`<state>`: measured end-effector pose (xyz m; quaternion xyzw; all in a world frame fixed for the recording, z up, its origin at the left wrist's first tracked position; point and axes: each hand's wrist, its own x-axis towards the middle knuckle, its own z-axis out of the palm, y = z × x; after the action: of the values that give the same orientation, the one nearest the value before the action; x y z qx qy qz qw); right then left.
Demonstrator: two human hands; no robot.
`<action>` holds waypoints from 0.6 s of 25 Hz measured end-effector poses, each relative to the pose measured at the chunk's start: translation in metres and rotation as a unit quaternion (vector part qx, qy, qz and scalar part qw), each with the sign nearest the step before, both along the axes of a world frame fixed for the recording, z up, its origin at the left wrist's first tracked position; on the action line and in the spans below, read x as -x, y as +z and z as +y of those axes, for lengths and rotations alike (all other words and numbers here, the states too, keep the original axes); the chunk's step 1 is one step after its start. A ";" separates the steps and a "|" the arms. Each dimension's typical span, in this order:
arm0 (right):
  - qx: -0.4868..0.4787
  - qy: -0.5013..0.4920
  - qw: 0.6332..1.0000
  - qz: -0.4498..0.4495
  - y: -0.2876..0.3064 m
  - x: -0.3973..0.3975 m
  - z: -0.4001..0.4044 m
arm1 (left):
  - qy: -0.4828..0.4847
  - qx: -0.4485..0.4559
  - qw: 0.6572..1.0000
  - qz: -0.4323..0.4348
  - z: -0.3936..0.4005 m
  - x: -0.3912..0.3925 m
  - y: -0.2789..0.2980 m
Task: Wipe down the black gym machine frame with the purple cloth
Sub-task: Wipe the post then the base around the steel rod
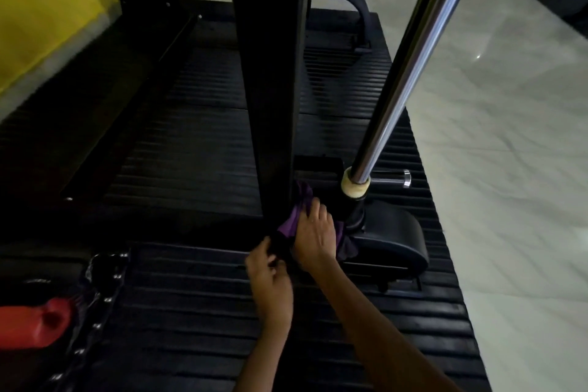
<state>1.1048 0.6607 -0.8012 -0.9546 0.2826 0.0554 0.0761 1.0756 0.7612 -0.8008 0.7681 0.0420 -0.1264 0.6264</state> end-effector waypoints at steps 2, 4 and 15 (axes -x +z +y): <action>0.039 -0.006 0.999 -0.019 -0.011 -0.008 0.001 | 0.051 -0.028 0.982 -0.180 0.002 -0.017 -0.003; 0.053 -0.016 0.998 -0.043 -0.009 -0.011 0.000 | 0.024 0.008 0.942 -0.335 -0.009 -0.043 0.004; 0.118 0.123 0.982 -0.081 -0.020 -0.002 -0.019 | 0.004 -0.170 0.710 -0.683 -0.056 -0.113 -0.010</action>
<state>1.1072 0.6418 -0.8213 -0.9856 0.1607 -0.0474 -0.0217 1.1882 0.7048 -0.8110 0.7381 -0.3733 0.4450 0.3432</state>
